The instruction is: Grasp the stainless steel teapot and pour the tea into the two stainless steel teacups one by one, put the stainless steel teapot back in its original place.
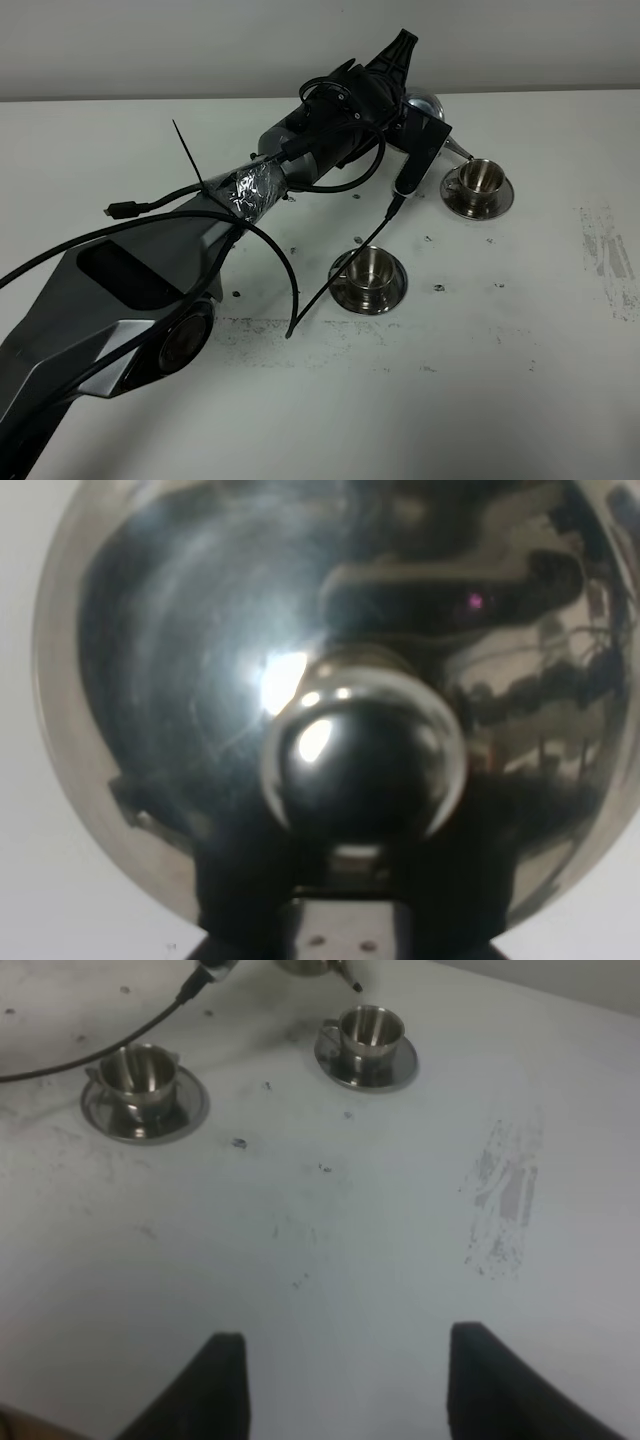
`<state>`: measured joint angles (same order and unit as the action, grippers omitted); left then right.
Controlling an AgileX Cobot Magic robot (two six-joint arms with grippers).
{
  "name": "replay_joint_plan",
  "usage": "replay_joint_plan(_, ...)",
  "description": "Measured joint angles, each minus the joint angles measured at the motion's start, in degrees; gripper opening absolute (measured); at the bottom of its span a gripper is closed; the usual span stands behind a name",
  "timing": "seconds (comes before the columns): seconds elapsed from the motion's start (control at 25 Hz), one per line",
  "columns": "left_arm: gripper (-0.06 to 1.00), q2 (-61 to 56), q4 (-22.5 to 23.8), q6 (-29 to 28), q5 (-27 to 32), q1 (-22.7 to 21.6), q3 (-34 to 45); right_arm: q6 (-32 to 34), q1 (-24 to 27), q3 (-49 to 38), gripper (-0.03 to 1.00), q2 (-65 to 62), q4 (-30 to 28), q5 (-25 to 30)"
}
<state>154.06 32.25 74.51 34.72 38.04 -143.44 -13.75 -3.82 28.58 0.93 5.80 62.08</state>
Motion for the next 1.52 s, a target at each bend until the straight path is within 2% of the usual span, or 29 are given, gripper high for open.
replay_joint_plan(0.36,0.17,0.0,1.7,1.7,-0.9,0.1,0.0,0.0,0.0,0.0,0.43,0.0,0.0,0.0)
replay_joint_plan(1.52,0.17,0.0,1.7,4.9,-2.6,0.2,0.0,0.0,0.0,0.0,0.43,0.0,0.0,0.0)
